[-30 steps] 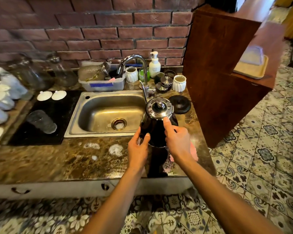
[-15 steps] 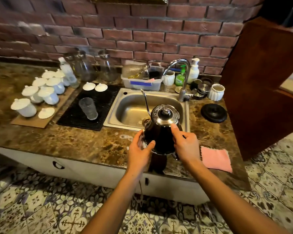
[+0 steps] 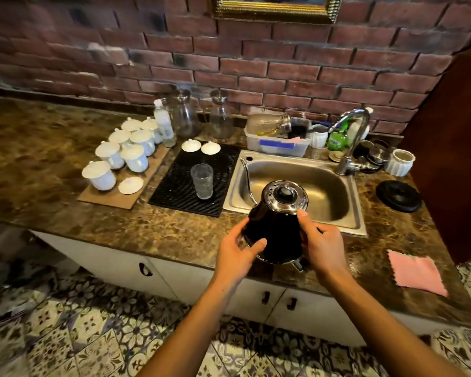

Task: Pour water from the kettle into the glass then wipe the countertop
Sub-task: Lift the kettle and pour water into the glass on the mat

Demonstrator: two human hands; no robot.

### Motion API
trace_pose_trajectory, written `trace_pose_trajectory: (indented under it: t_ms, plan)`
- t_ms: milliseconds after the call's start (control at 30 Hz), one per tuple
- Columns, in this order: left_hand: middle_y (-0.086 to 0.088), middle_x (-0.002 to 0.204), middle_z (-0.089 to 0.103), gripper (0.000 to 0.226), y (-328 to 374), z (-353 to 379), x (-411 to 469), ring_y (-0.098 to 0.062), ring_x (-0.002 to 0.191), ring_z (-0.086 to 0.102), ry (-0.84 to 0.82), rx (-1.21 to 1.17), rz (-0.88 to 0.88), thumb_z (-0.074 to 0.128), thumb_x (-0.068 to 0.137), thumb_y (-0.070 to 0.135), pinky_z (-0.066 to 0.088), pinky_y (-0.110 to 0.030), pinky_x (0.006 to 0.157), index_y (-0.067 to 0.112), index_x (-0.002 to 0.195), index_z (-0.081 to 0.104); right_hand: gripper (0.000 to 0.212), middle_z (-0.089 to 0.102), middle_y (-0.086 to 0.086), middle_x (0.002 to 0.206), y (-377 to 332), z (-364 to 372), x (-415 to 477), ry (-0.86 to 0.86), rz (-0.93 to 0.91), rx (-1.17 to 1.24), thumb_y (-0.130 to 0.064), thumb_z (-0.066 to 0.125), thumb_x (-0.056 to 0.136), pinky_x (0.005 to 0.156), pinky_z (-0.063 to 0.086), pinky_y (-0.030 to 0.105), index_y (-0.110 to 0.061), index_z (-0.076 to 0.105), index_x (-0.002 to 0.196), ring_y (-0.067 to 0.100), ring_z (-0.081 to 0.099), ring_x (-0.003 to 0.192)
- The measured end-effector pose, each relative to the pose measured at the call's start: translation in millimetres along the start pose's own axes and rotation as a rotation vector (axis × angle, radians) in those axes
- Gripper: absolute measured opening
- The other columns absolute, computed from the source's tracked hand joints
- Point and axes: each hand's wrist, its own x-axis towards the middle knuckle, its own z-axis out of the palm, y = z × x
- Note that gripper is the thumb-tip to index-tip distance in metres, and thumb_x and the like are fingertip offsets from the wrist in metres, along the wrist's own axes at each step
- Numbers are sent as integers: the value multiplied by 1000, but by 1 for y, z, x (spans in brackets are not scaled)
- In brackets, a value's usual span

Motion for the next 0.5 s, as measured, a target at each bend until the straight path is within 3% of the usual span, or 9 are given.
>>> trace_pose_trajectory:
  t_ms: [100,233,367,433,500]
  plan:
    - [7,134,65,68,-3,-15,4,-1,125,59,1,-6,12,81,83,7,48,-31,112,16,145,54,58,44,-1,48,-4,17,2,19,7,-24,-54,60,95,53,30,30,-13,52,55,18,39,50]
    - [31,115,57,61,-10,-31,18,31,98,56,2,-15,-1,78,85,1,48,-2,86,35,127,49,60,41,-1,47,-9,38,10,-7,28,-39,-56,61,93,55,27,33,-16,46,51,21,35,51]
    - [29,109,64,56,-14,-39,36,23,99,62,17,-29,-33,80,83,0,48,-3,82,42,113,58,60,41,5,52,-9,49,25,-36,21,-50,-56,60,94,59,29,37,-14,49,52,23,36,54]
    - [26,110,65,56,-15,-42,47,15,105,64,42,-61,-49,80,82,1,50,-4,82,30,126,62,61,40,5,52,-8,53,37,-57,19,-67,-55,60,95,59,28,37,-14,49,52,22,35,54]
    - [20,119,63,66,-12,-44,58,1,121,60,34,-90,-80,81,82,4,52,-12,94,22,141,56,61,38,-1,47,-7,56,50,-72,18,-87,-52,61,96,57,26,36,-19,43,47,19,33,50]
